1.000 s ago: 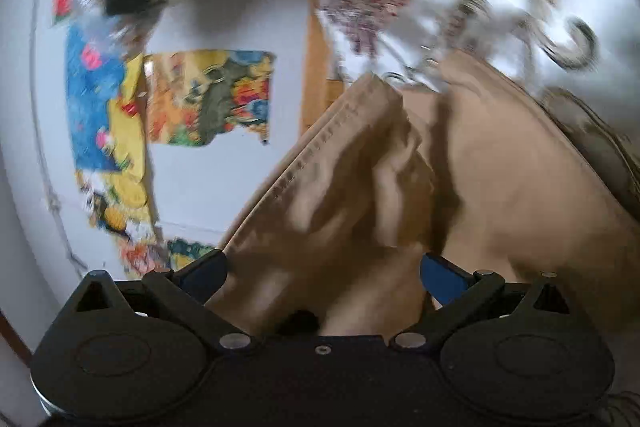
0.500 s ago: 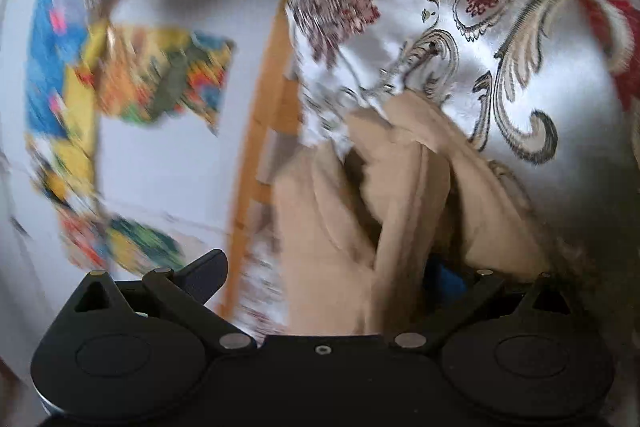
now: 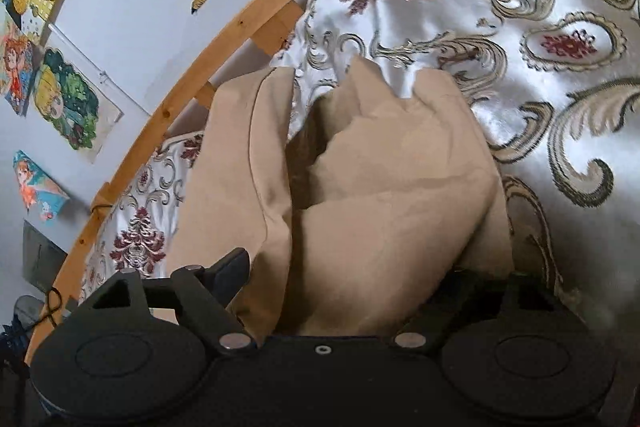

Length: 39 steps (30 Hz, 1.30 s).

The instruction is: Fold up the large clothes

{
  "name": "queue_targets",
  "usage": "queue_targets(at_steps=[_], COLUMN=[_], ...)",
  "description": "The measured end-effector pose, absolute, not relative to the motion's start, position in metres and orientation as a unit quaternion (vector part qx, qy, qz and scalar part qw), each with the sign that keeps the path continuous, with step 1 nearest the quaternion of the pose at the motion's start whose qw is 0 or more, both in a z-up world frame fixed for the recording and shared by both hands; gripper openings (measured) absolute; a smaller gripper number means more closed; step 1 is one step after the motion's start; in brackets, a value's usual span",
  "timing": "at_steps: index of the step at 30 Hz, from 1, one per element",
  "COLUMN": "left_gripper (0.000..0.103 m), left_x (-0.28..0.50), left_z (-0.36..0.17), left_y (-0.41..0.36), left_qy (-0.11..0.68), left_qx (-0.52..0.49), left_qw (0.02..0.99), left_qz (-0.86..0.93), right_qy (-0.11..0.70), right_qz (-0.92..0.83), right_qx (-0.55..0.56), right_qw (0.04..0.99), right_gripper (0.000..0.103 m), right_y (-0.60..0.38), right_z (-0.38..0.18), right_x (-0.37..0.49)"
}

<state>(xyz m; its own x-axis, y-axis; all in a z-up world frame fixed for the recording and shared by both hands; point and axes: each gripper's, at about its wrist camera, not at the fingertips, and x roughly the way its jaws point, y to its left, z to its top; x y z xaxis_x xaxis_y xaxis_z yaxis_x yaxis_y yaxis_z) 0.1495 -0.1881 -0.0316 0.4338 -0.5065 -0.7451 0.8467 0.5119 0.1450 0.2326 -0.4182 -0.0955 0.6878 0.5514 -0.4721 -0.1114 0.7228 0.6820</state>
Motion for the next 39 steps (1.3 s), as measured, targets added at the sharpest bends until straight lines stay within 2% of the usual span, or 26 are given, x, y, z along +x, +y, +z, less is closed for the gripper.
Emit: queue_targets(at_steps=[2,4,6,12,18,23,25,28,31,32,33,34,35,39], left_gripper=[0.092,0.093,0.092,0.09,0.091,0.091,0.096,0.097,0.097,0.097,0.097,0.097,0.097,0.098], left_x=[0.147,0.148,0.149,0.133,0.121,0.132,0.136,0.131,0.126,0.123,0.121,0.12,0.119,0.122], left_z=[-0.029,-0.03,-0.029,-0.005,0.014,0.012,0.012,0.008,0.002,0.001,-0.001,-0.003,-0.005,-0.003], left_y=[-0.189,-0.189,-0.19,-0.172,-0.111,-0.061,-0.054,-0.056,-0.07,-0.075,-0.079,-0.082,-0.083,-0.071], left_qy=[0.328,0.329,0.336,0.318,0.325,0.348,0.34,0.346,0.371,0.373,0.377,0.383,0.389,0.405], left_qx=[0.253,0.253,0.255,0.244,0.136,0.024,0.005,0.018,0.083,0.107,0.123,0.136,0.141,0.136], left_qw=[0.806,0.805,0.805,0.819,0.857,0.889,0.903,0.906,0.891,0.884,0.875,0.867,0.858,0.837], left_qz=[-0.423,-0.424,-0.418,-0.409,-0.376,-0.297,-0.262,-0.243,-0.25,-0.262,-0.276,-0.289,-0.303,-0.341], right_qy=[0.343,0.359,0.363,0.337,0.306,0.309,0.314,0.303,0.261,0.243,0.229,0.215,0.21,0.231], right_qz=[0.206,0.2,0.194,0.196,0.182,0.178,0.174,0.162,0.139,0.132,0.125,0.106,0.099,0.107], right_qx=[0.317,0.279,0.239,0.16,0.116,0.101,0.115,0.088,-0.048,-0.092,-0.126,-0.158,-0.173,-0.099], right_qw=[0.86,0.868,0.879,0.907,0.927,0.929,0.926,0.935,0.954,0.957,0.957,0.958,0.957,0.962], right_gripper=[0.083,0.07,0.049,0.023,0.019,0.02,0.023,0.023,0.017,0.012,0.003,0.0,0.0,0.0], right_y=[-0.413,-0.402,-0.39,-0.377,-0.373,-0.372,-0.374,-0.367,-0.34,-0.332,-0.326,-0.322,-0.322,-0.342], right_z=[-0.094,-0.094,-0.096,-0.086,-0.079,-0.083,-0.086,-0.083,-0.074,-0.073,-0.073,-0.073,-0.073,-0.078], right_x=[0.233,0.236,0.236,0.228,0.222,0.224,0.226,0.221,0.208,0.203,0.2,0.197,0.198,0.207])
